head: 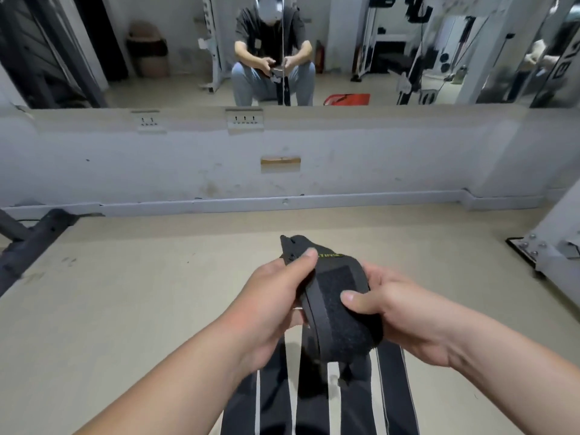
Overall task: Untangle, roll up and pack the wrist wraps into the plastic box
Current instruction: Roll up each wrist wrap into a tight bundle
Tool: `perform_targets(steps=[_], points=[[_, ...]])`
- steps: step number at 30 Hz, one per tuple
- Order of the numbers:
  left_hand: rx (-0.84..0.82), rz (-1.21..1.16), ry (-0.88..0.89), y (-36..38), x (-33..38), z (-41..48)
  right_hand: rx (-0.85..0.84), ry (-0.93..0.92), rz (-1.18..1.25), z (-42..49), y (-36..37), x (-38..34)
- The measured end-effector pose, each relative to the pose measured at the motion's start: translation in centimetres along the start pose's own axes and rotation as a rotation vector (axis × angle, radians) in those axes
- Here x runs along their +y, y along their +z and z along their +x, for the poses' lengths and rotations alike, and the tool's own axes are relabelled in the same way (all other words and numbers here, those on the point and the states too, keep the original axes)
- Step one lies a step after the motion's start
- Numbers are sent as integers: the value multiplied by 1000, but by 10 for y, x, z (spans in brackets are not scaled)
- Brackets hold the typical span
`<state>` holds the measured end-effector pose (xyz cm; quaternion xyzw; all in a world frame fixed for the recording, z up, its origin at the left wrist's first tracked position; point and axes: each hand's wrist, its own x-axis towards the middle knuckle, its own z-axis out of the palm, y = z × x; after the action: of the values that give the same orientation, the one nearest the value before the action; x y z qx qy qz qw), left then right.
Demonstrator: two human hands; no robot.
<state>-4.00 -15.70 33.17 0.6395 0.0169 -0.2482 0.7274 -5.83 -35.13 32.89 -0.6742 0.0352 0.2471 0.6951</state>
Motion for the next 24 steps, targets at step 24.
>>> perform_targets(steps=[24], points=[[117, 117, 247, 0, -9, 3, 261, -357, 134, 15, 14, -6]])
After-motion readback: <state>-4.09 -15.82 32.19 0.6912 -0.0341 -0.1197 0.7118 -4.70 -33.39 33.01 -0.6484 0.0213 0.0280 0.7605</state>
